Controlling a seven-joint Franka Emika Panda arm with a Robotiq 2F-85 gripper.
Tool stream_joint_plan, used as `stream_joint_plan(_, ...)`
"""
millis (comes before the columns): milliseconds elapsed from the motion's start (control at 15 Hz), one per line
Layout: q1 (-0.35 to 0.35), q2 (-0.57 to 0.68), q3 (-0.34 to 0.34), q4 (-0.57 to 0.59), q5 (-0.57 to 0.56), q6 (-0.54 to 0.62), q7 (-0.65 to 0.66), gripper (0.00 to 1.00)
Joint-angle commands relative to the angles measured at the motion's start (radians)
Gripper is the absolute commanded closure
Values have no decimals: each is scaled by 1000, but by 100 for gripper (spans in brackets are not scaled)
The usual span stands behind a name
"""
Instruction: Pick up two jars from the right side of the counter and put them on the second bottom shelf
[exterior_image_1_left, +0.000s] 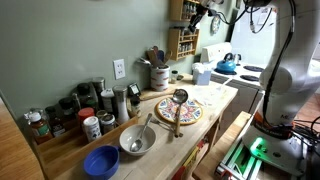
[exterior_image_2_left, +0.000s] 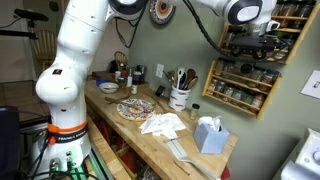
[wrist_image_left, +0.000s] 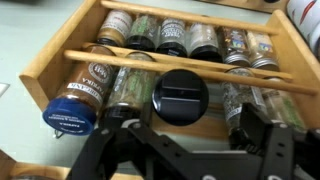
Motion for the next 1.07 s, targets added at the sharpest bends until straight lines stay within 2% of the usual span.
stream_joint_plan(0, -6, -27, -22, -7, -47, -107, 19, 0)
stream_joint_plan(133, -10, -35, -36, -12, -60, -143, 20, 2)
stream_joint_plan(267, -12, -27, -44, -9, -55, -163, 16, 9)
stream_joint_plan(467, -8, -9, -43, -9, -33, -128, 11, 44)
stream_joint_plan(933, -7, 30, -39, -6, -10, -83, 20, 98)
stream_joint_plan(1000, -7, 33, -40, -7, -6, -71, 23, 100)
